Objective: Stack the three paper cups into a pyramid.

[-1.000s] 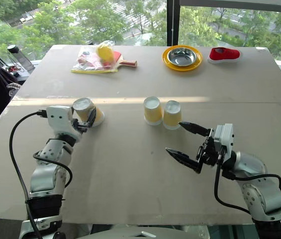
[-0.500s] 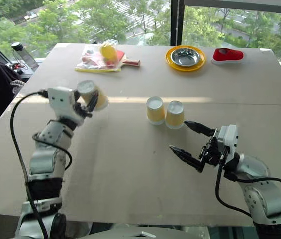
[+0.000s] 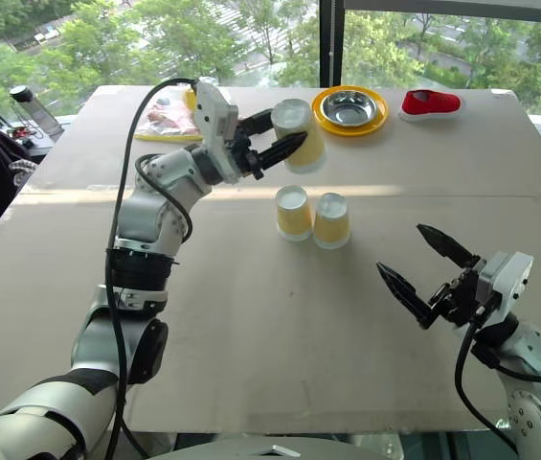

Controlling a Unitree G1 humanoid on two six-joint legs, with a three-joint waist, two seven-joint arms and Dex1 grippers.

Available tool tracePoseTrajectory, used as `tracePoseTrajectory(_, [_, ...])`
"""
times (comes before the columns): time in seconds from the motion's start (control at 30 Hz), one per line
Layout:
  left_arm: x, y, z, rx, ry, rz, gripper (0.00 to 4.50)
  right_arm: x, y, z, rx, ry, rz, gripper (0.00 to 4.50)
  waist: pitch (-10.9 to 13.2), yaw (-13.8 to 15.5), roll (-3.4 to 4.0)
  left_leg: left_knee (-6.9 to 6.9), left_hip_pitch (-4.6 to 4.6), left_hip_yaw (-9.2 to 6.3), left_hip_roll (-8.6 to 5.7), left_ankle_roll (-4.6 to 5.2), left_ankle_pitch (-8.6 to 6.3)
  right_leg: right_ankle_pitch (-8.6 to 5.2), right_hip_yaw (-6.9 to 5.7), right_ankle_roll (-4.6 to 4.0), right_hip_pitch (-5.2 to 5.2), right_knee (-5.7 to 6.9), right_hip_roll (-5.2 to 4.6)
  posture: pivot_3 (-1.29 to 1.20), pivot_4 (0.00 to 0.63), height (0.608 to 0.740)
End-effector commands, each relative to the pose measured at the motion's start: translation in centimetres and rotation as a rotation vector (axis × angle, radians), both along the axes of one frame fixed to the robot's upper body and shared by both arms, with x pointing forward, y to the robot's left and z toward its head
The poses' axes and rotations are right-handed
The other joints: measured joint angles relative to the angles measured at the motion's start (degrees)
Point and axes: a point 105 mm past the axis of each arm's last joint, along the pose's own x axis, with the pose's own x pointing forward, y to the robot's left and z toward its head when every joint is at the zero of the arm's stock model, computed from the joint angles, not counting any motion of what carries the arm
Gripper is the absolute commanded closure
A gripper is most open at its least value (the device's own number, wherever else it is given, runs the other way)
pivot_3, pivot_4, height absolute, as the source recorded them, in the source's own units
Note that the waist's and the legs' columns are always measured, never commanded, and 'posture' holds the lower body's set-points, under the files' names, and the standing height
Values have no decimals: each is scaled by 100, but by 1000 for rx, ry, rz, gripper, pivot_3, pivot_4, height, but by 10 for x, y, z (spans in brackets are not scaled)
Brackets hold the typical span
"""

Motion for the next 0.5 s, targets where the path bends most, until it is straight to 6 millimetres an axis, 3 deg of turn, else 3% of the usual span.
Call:
tracePoseTrajectory(0.03, [-2, -1, 6, 9, -28, -40, 1661, -10, 1, 16, -4, -73, -18, 0, 0, -22, 0, 0, 0, -1, 0, 0, 0, 0, 0, 0, -1, 1, 0, 0, 150, 740])
tracePoseTrajectory(0.5, [-10, -6, -7, 79, -11, -131, 1661, -17, -5, 13, 16, -94, -53, 0, 0, -10, 0, 11, -2, -6, -4, 0, 0, 1, -2, 2, 0, 6, -1, 0, 150, 740])
